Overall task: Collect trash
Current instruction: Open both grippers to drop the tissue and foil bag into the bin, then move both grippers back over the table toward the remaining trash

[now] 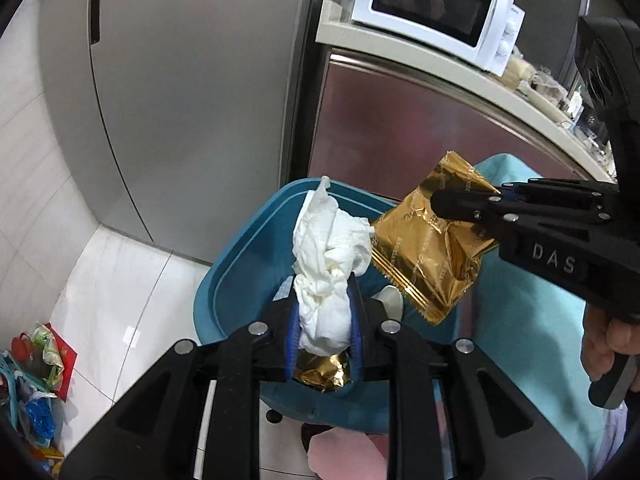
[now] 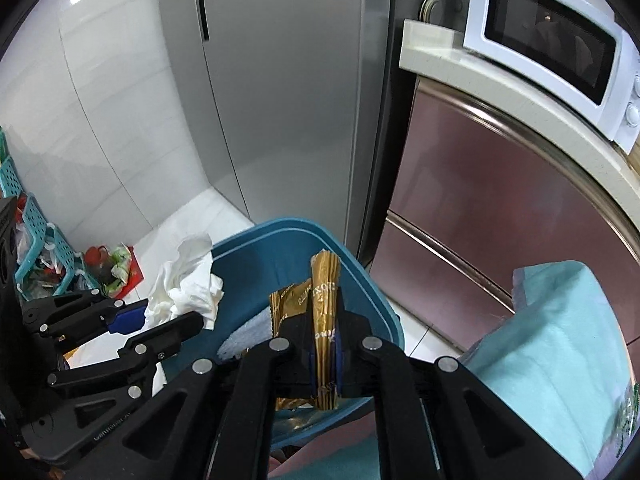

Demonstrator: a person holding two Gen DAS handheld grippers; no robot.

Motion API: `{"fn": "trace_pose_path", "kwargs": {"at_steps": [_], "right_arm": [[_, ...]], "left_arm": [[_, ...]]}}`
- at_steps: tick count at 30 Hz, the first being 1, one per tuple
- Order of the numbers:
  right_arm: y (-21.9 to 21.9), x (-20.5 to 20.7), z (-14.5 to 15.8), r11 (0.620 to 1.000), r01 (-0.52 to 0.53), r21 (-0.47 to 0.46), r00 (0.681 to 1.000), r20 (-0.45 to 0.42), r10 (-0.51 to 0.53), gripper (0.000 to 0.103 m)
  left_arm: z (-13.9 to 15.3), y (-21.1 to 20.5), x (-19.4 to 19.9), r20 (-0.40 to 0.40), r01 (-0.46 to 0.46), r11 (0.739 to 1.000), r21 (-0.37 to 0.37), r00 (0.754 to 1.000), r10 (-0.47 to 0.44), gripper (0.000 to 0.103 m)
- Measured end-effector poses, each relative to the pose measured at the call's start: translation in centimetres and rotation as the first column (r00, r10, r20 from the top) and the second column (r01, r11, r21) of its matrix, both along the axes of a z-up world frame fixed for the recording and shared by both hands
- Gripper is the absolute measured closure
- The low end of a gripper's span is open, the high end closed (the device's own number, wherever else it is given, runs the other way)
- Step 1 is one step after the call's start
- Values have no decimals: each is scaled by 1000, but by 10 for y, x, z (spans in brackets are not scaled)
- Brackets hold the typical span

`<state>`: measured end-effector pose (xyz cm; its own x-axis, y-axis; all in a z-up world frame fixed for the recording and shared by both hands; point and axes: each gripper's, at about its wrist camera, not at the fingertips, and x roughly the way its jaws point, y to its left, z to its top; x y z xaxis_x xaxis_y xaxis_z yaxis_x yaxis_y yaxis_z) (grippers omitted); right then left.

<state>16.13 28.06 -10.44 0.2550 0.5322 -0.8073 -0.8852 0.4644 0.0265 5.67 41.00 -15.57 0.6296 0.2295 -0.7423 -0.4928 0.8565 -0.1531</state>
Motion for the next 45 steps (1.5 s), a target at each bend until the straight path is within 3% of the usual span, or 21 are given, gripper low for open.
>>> {"fn": "trace_pose_path", "kwargs": {"at_steps": [5,8,9,11,13,19,22,28,30,34,45], "right_arm": [[10,2,-12,999,0,-37,1000,-12,0,89],[12,4,-15,999,5,-43,1000,-13,-6,80],[13,5,-16,999,8,-44,1000,-13,-9,73],[13,7,-17,999,13,-41,1000,-22,-14,72],[12,9,-17,999,21,-38,1000,-21,-22,72],[1,13,-8,999,48,-6,999,-24,-48,70],[-12,14,0,998,61,24,998,-24,-61,69],[-58,10,28,988,98,117,995,2,-99,44],[-76,8,38,981,117,153,993,14,-121,24],[-119,4,59,960,175,218,981,49,-190,7],[-242,-1,92,894,313,321,927,101,-361,6]], "left_arm": [[-8,5,9,-10,-5,1000,-18,1000,5,78],[-11,6,13,-14,-15,1000,-10,1000,14,65],[-13,7,12,-17,-15,1000,-14,1000,15,55],[-14,8,13,-16,-24,1000,-16,1000,24,43],[-13,8,13,-8,-28,999,-19,1000,28,23],[-5,2,18,-1,-18,1000,8,1000,18,8],[8,-6,17,23,-23,999,43,999,22,6],[37,-35,19,27,-7,993,118,1000,4,5],[49,-51,23,31,5,989,150,999,-10,5],[74,-83,26,58,40,981,191,997,-52,5],[122,-190,49,118,196,947,253,966,-231,5]]}}
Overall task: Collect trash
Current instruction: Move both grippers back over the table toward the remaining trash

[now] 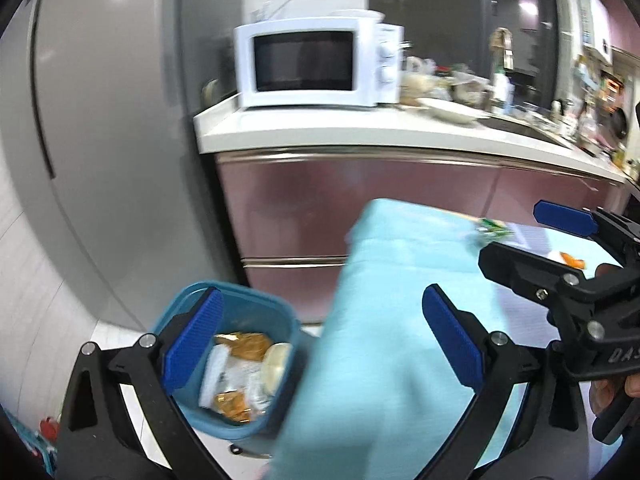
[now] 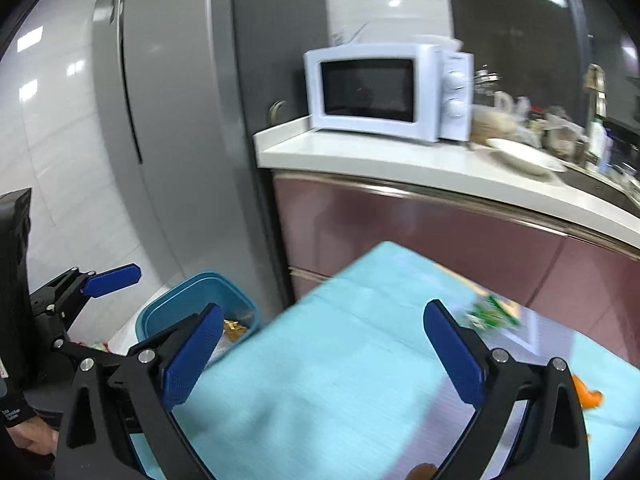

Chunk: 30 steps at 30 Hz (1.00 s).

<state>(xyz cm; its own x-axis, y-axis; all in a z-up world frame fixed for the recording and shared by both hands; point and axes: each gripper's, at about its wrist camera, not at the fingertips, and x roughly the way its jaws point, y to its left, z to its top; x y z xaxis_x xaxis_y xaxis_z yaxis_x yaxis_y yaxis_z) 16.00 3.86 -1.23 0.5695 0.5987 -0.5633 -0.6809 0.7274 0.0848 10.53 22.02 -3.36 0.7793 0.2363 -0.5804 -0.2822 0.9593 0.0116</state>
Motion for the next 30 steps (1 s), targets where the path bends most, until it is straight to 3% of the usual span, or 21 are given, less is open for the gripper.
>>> {"fn": "trace_pose_path", "kwargs": {"at_steps": [12,23,30], "right_arm": [[-140,-5,-5,975,224,11,974,41,-224,6],[-243,-16,-37,925,377,-37,926,10,-377,6],[-271,-7,-58,903,426,-62,903,-32,-428,6]], "left_arm": [[-3,-109,20,-8,172,985,7,985,-172,5],[-19,-156,28,-41,251,968,-21,967,-252,5],[-30,-175,51,-70,299,953,-46,951,-302,5]]}}
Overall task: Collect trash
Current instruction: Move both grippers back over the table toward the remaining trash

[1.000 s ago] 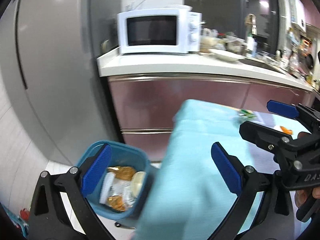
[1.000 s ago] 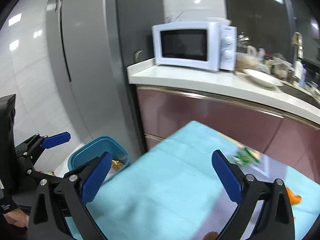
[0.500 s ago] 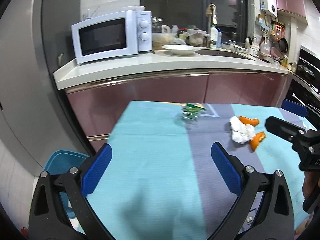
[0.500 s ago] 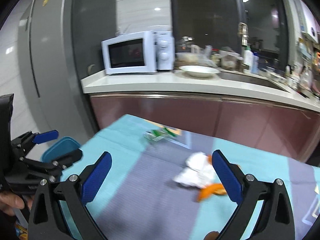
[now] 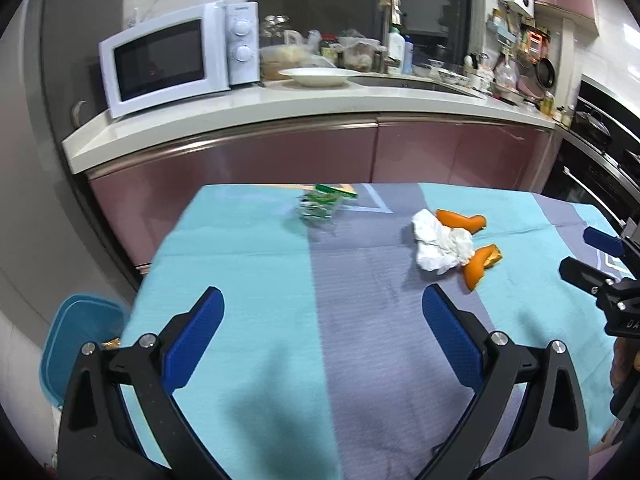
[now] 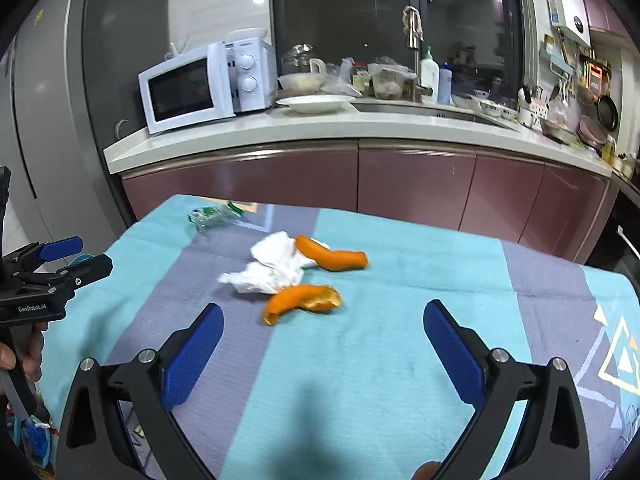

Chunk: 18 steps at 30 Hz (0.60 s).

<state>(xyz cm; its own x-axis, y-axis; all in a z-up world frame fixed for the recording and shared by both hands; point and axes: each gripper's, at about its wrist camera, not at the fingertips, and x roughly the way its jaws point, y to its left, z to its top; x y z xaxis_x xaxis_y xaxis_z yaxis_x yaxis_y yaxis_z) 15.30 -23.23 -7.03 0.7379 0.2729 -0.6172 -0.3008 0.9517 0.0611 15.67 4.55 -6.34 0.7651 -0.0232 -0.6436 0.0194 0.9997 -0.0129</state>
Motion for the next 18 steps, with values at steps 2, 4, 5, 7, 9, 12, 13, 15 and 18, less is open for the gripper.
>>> {"fn": "trace_pose_path", "kwargs": {"at_steps": [2,4,5,7,9,12,13,15,18], "right_arm": [[-1,7,-3,1000,-4,3,1000,-11,4,6],[-1,13,-6,1000,0,-3,1000,-23,0,6],[1,17,-7,1000,-6,-1,1000,-25,6,6],[4,26,-10,1000,-15,0,999,-39,15,6],[6,35,-14,1000,-16,-16,999,-52,16,6],[7,48,-20,1000,-23,-19,997,-76,21,6],[7,52,-22,1000,-22,-18,996,-82,20,6],[7,64,-24,1000,-16,1,995,-95,16,6],[11,84,-28,1000,-18,-2,994,-108,18,6]], "left_arm": [[-2,-6,10,-6,17,1000,5,1000,-17,5],[-4,-10,22,-15,32,999,11,999,-32,5],[-5,-12,29,-17,34,999,24,999,-34,5],[-7,-14,42,-24,41,998,37,999,-40,5],[-10,-14,54,-28,42,998,52,999,-41,5],[-16,-10,73,-39,50,998,46,998,-48,5],[-19,-8,81,-42,55,998,39,998,-53,5],[-24,-5,99,-54,48,998,40,997,-46,5],[-31,-5,124,-83,56,997,44,995,-52,5]]}}
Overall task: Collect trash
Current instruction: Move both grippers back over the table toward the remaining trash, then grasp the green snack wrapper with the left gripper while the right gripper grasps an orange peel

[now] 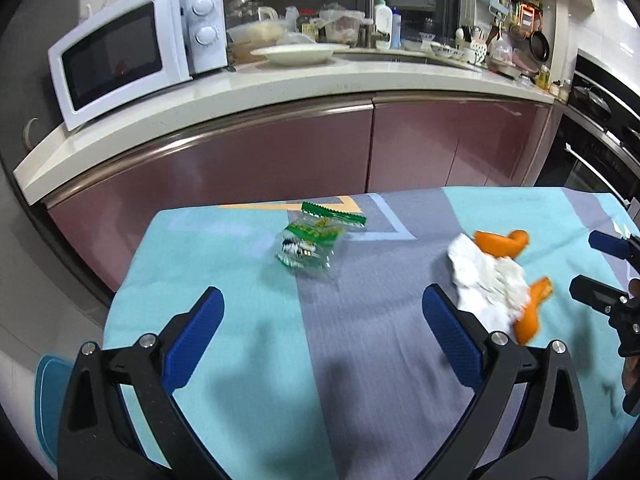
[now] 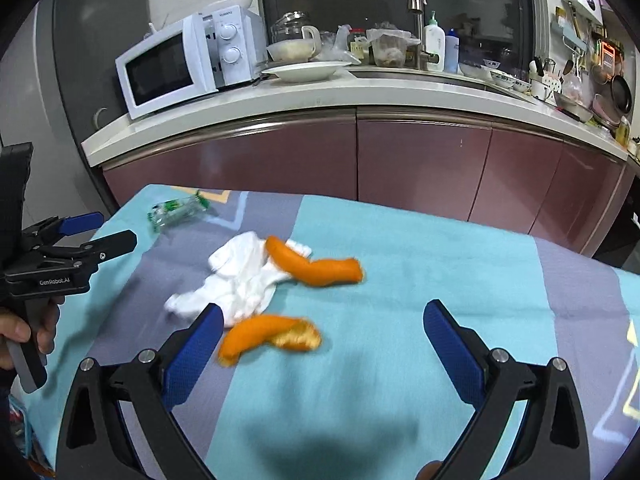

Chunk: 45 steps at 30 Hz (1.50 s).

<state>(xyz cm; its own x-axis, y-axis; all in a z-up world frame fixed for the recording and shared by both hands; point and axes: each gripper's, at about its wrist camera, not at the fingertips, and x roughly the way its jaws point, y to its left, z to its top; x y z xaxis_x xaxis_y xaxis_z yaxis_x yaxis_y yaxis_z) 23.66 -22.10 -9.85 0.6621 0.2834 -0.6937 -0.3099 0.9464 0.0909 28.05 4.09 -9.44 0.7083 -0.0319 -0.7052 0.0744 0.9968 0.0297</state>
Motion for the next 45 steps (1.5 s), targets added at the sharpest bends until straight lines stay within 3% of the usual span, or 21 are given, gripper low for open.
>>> {"fn": "trace_pose_path", "kwargs": {"at_steps": [6,9,13,18,25,31,34,36,38,44,45], "right_arm": [[9,40,-10,998,-62,-15,997,-48,61,7],[11,53,-15,995,-77,-68,996,-55,73,12],[1,60,-18,993,-91,-81,994,-67,85,14],[5,64,-27,978,-154,-141,986,-86,143,27],[22,71,-36,946,-272,-174,960,-122,254,28],[25,81,-35,926,-356,-127,929,-159,335,44],[26,79,-34,915,-390,-107,914,-169,370,59],[25,77,-32,912,-396,-103,910,-174,376,78],[25,73,-32,907,-407,-105,905,-179,386,90],[22,63,-29,906,-406,-124,907,-176,382,93],[20,62,-29,907,-403,-119,908,-174,381,93]], "left_arm": [[-14,-7,42,-38,14,1000,21,999,-13,5],[-21,-8,58,-61,14,1000,23,998,-12,5],[-23,-11,66,-66,27,999,24,997,-25,5],[-31,-13,75,-84,29,999,16,996,-28,6],[-41,-14,82,-109,38,999,12,993,-37,14],[-45,-16,88,-122,52,999,4,991,-51,31],[-45,-16,88,-121,64,998,-2,991,-64,41],[-44,-16,87,-117,65,998,-8,991,-66,52],[-44,-15,85,-117,70,997,-10,991,-71,56],[-41,-13,79,-106,73,997,-33,991,-76,58],[-40,-13,77,-101,76,996,-35,992,-79,64]]}}
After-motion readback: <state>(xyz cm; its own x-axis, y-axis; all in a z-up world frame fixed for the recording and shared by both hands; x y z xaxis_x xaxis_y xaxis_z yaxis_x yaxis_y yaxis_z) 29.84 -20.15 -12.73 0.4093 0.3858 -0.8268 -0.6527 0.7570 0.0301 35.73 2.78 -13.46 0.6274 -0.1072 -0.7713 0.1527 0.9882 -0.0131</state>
